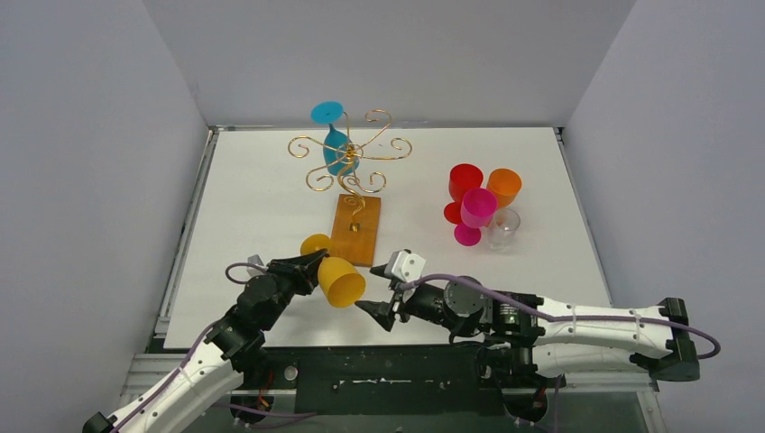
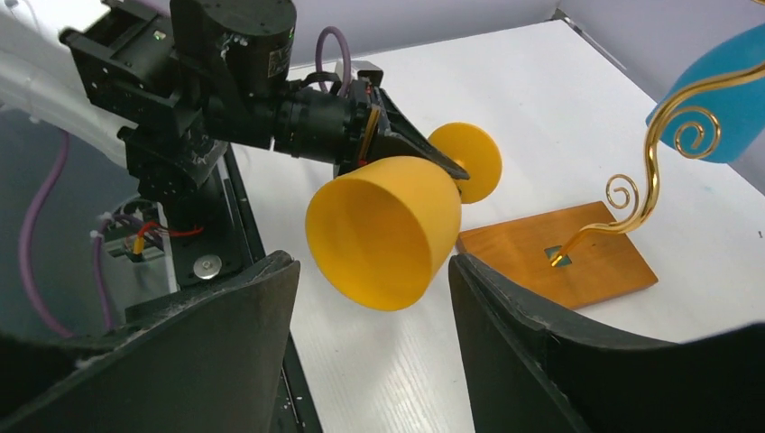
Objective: Take the wine glass off the wine glass rack
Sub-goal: Place the wine glass at the center of the board.
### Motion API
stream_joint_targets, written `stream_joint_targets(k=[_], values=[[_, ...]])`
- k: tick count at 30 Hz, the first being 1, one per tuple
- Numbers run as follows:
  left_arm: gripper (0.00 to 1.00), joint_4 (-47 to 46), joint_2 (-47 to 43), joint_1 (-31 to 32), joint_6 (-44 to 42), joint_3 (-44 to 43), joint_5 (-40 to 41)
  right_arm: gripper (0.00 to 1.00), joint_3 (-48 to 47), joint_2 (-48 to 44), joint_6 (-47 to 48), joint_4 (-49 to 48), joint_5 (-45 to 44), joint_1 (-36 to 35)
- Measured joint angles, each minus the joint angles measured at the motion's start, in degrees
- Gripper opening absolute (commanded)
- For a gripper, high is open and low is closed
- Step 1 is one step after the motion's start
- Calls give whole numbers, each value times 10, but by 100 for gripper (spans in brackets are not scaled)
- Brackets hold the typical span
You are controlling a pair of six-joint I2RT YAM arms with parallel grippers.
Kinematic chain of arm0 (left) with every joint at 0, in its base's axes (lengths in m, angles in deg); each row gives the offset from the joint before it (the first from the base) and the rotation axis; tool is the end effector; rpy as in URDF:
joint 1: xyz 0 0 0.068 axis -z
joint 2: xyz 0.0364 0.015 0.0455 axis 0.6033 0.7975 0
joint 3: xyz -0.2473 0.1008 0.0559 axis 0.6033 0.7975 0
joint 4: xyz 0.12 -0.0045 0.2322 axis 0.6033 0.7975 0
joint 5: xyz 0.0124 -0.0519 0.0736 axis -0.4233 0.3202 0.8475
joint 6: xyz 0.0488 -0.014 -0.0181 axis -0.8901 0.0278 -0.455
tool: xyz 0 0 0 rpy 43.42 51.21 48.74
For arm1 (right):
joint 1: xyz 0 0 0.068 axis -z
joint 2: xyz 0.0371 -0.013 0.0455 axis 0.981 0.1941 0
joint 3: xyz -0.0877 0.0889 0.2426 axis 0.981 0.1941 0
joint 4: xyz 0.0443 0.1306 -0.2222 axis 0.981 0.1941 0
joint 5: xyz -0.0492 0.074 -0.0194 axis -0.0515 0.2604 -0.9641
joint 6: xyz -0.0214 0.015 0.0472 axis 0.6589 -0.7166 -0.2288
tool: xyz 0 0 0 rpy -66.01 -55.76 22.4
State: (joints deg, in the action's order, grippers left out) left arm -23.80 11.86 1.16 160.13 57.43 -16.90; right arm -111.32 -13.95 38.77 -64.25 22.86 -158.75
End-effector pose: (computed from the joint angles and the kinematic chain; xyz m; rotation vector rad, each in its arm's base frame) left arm 0.1125 -0.0778 0.1861 -1.4608 1.5608 -1.5634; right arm 0.0430 0.2153 0.3434 -1.0368 1.4269 0.9426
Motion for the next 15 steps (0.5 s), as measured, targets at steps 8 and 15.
stream_joint_targets(k=[8, 15], values=[[0, -28, 27, 0, 47, 0, 4, 60, 0, 70, 36, -12, -72, -26], [0, -54, 38, 0, 56, 0, 2, 51, -6, 107, 35, -16, -126, -26]])
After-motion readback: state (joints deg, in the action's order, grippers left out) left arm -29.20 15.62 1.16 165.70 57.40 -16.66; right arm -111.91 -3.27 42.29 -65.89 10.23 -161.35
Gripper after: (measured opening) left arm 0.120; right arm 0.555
